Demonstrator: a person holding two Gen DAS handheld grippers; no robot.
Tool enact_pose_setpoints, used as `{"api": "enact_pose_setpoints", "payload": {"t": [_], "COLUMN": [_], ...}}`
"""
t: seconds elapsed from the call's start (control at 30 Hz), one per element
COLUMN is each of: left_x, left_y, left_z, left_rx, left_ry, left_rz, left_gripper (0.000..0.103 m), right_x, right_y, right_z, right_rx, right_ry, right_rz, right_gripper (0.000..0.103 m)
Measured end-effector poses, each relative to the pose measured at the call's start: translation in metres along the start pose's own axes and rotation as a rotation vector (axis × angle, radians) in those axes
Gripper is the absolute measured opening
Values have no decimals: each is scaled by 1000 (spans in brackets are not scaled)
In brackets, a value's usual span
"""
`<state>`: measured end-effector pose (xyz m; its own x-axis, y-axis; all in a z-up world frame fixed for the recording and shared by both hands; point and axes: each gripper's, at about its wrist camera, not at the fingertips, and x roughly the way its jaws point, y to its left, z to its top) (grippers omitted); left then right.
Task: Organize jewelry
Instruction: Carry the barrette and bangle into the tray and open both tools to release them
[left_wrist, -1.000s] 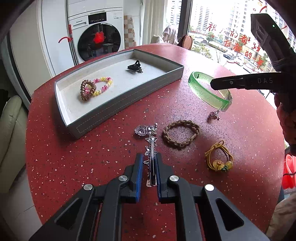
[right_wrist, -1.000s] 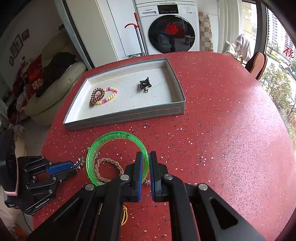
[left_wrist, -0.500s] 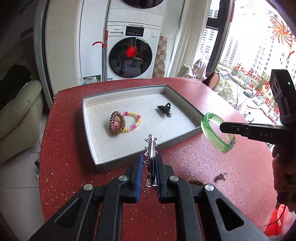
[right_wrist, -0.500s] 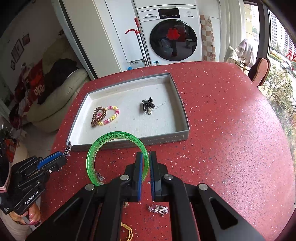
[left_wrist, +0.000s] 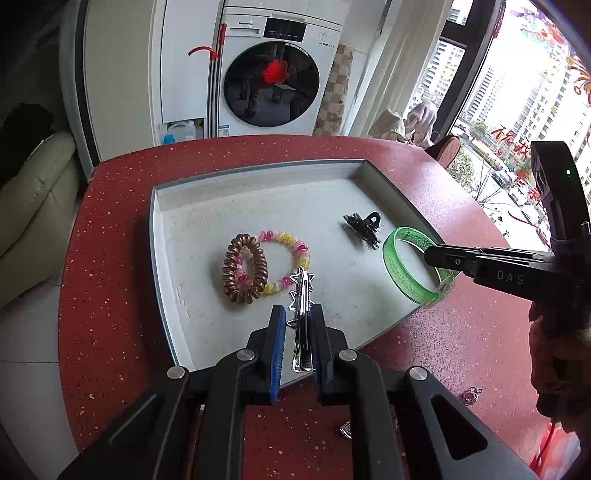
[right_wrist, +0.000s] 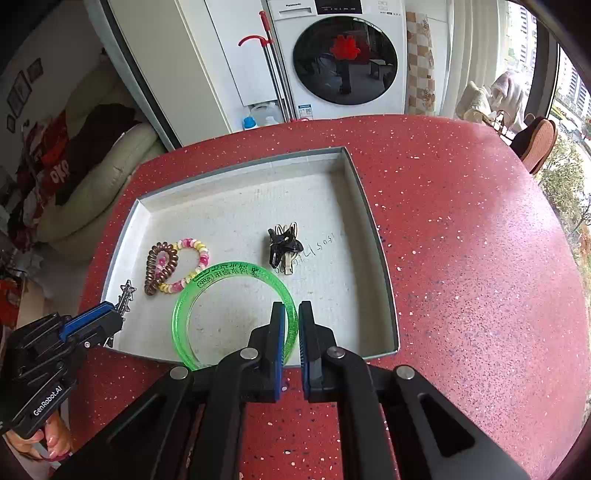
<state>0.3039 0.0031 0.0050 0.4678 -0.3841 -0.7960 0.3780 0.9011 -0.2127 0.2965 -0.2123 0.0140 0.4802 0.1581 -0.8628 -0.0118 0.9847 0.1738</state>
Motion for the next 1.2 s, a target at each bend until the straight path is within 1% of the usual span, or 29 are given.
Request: {"api": "enact_pose_setpoints", "payload": {"t": [0.13,0.2,0.3,0.4,0.5,0.6,0.7,0.8,0.87,0.9,0.93,1.0,1.1,1.17,1.2], "left_x": [20,29,40,48,51,54,58,57,56,55,54,51,45,42,40], "left_y": [3,3,2,2,1,4,5,0,-2,-3,-4,-7,-12,-16,-18], "left_z": [2,3,5,7,10,14,13,11,10,11,10,11,12,13,13], "left_rx": [18,30,35,27,37,13,-6,13,19,19,19,21,36,51,56], "left_ry": [78,106,121,109,70,30,25,15,11,6,0,-16,-38,-48,-52], "left_rz": [-15,-8,21,62,140,203,221,246,253,255,256,261,263,266,265], "left_gripper": [31,31,31,31,31,31,31,31,31,31,31,31,31,31,31], "right_x": [23,31,41,48,51,54,57,56,55,54,53,47,34,26,22], "right_y": [-6,-7,-8,-10,-11,-10,-10,-8,-7,-8,-8,-6,-2,-1,-1], "right_z": [4,5,8,12,17,22,24,22,20,20,19,16,14,13,13], "right_rx": [10,8,1,9,10,3,2,-2,-2,3,9,13,2,1,4], "right_ry": [57,78,94,91,66,34,15,5,3,3,1,-16,-45,-63,-70], "right_rz": [-11,-25,-38,-53,-77,-107,-118,-118,-105,-96,-86,-68,-45,-37,-31], "right_gripper": [8,8,8,8,8,8,8,9,13,22,36,52,53,56,59]}}
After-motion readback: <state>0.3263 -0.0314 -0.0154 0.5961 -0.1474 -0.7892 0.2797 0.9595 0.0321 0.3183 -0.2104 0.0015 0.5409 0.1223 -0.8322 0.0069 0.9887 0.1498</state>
